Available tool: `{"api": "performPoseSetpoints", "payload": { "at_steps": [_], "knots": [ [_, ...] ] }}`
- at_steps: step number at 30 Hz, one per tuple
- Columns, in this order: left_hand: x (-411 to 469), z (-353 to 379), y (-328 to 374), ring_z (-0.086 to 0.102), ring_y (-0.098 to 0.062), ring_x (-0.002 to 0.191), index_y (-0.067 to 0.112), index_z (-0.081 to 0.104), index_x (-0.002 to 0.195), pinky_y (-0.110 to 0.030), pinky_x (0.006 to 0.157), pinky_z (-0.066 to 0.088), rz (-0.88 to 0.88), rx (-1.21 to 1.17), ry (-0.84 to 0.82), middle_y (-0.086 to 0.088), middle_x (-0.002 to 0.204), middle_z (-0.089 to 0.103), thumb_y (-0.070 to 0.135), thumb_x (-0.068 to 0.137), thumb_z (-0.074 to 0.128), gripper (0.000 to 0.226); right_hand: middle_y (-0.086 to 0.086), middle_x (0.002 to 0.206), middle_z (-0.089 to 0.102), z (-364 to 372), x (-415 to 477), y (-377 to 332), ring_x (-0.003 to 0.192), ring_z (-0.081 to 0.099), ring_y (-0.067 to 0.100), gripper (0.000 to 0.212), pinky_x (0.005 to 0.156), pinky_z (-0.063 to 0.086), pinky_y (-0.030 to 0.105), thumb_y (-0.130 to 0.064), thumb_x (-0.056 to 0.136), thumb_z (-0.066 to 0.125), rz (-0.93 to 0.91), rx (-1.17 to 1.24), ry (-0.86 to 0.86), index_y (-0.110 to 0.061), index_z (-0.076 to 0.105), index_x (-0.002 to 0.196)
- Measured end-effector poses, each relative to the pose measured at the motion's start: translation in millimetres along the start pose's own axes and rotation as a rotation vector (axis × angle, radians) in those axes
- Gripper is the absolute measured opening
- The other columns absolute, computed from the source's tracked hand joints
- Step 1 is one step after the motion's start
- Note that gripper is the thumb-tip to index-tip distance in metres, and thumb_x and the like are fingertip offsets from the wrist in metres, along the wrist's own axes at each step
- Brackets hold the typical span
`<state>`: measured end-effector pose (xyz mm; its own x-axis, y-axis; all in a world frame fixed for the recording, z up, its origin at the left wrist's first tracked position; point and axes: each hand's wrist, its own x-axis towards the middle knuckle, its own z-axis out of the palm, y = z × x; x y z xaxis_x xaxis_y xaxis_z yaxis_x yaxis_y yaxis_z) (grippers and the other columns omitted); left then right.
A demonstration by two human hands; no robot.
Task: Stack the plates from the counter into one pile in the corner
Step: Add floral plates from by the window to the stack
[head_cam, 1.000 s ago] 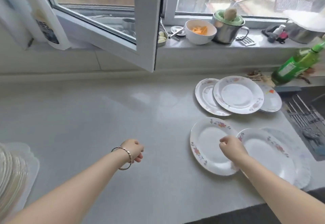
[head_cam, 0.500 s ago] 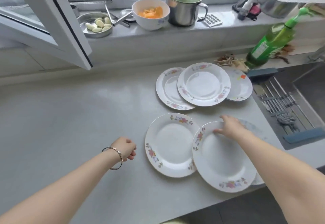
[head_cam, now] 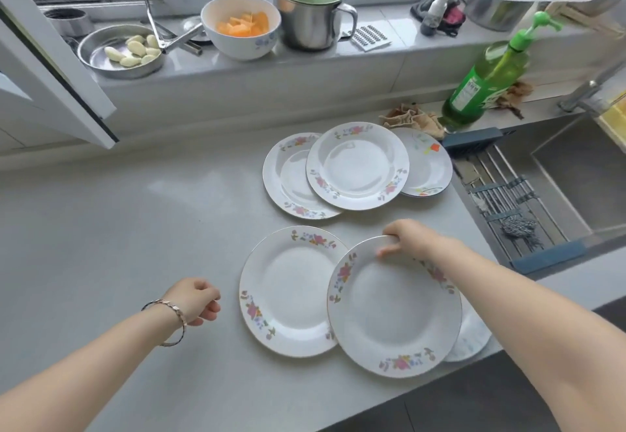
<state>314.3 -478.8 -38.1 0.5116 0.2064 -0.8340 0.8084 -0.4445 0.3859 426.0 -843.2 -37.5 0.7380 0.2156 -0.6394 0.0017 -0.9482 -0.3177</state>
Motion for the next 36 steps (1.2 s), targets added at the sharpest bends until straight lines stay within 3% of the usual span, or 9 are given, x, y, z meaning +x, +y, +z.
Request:
{"api": "performPoseSetpoints", "payload": {
  "at_steps": [4, 10, 13, 16, 23, 27, 31, 34, 36],
  "knots": [
    [-2, -5, -2, 0.058, -0.016, 0.059, 0.011, 0.053, 0.071, -0.020, 0.056, 0.039, -0.015, -0.069, 0.001, -0.005, 0.068, 0.060, 0.011, 0.091, 0.049, 0.021, -0.007, 0.064, 0.029, -5, -9, -1, 0.065, 0.025, 0.016, 0.048, 0.058, 0.021, 0.029, -0.035, 0.077, 0.074, 0.031, 0.163, -0.055, -0.021, 0.032, 0.057],
    [-9, -25, -18, 0.058, -0.017, 0.060, 0.011, 0.053, 0.073, -0.020, 0.056, 0.039, -0.022, -0.170, 0.037, -0.005, 0.069, 0.060, 0.012, 0.092, 0.048, 0.019, 0.001, 0.073, 0.053, -13, -20, -18, 0.072, 0.050, 0.017, 0.032, 0.066, 0.039, 0.024, -0.039, 0.073, 0.075, 0.018, 0.224, -0.060, -0.014, 0.055, 0.071],
    [-17, -42, -34, 0.059, -0.016, 0.060, 0.011, 0.053, 0.073, -0.021, 0.055, 0.040, -0.024, -0.236, 0.080, -0.005, 0.070, 0.059, 0.011, 0.092, 0.047, 0.020, -0.008, 0.059, 0.052, -19, -30, -49, 0.055, 0.049, 0.006, 0.027, 0.051, 0.037, 0.010, -0.034, 0.081, 0.070, 0.012, 0.298, -0.028, -0.019, 0.056, 0.062],
    [-26, -61, -60, 0.062, -0.008, 0.039, 0.011, 0.052, 0.072, -0.022, 0.054, 0.040, -0.027, -0.352, 0.151, -0.006, 0.069, 0.058, 0.010, 0.093, 0.047, 0.021, -0.005, 0.063, 0.061, -15, -34, -87, 0.056, 0.057, 0.009, 0.024, 0.052, 0.044, 0.016, -0.031, 0.084, 0.067, -0.006, 0.443, -0.022, -0.018, 0.062, 0.065],
    [-58, -125, -147, 0.051, 0.000, 0.023, 0.010, 0.049, 0.071, -0.022, 0.054, 0.036, -0.069, -0.549, 0.354, -0.007, 0.066, 0.055, 0.007, 0.093, 0.044, 0.023, 0.002, 0.066, 0.068, 32, -25, -230, 0.044, 0.064, 0.006, 0.024, 0.047, 0.053, 0.018, -0.027, 0.089, 0.060, -0.066, 0.828, 0.019, -0.005, 0.066, 0.085],
    [-78, -169, -210, 0.057, -0.012, 0.041, 0.012, 0.047, 0.067, -0.020, 0.051, 0.033, -0.076, -0.577, 0.469, -0.005, 0.061, 0.054, 0.007, 0.092, 0.047, 0.026, 0.008, 0.073, 0.065, 70, -26, -331, 0.044, 0.064, 0.009, 0.024, 0.043, 0.052, 0.017, -0.027, 0.090, 0.059, -0.101, 0.937, -0.021, -0.004, 0.064, 0.084],
    [-103, -206, -289, 0.052, -0.006, 0.031, 0.014, 0.044, 0.064, -0.017, 0.049, 0.030, -0.110, -0.598, 0.519, -0.004, 0.056, 0.052, 0.006, 0.092, 0.044, 0.029, 0.010, 0.081, 0.065, 117, -44, -436, 0.066, 0.062, 0.023, 0.025, 0.066, 0.056, 0.034, -0.026, 0.089, 0.061, -0.127, 0.991, -0.078, -0.001, 0.063, 0.090],
    [-120, -226, -350, 0.046, 0.000, 0.022, 0.014, 0.044, 0.063, -0.016, 0.046, 0.029, -0.151, -0.609, 0.551, -0.004, 0.056, 0.052, 0.006, 0.092, 0.042, 0.031, 0.008, 0.076, 0.063, 156, -61, -506, 0.063, 0.060, 0.022, 0.024, 0.054, 0.056, 0.029, -0.025, 0.087, 0.063, -0.124, 1.003, -0.096, -0.003, 0.061, 0.080],
    [-127, -238, -386, 0.045, 0.000, 0.023, 0.014, 0.044, 0.062, -0.014, 0.042, 0.029, -0.181, -0.593, 0.579, -0.002, 0.054, 0.052, 0.008, 0.092, 0.044, 0.031, 0.007, 0.075, 0.062, 180, -72, -549, 0.063, 0.059, 0.021, 0.023, 0.052, 0.055, 0.028, -0.024, 0.087, 0.064, -0.125, 1.029, -0.112, -0.001, 0.061, 0.088]
  ]
}}
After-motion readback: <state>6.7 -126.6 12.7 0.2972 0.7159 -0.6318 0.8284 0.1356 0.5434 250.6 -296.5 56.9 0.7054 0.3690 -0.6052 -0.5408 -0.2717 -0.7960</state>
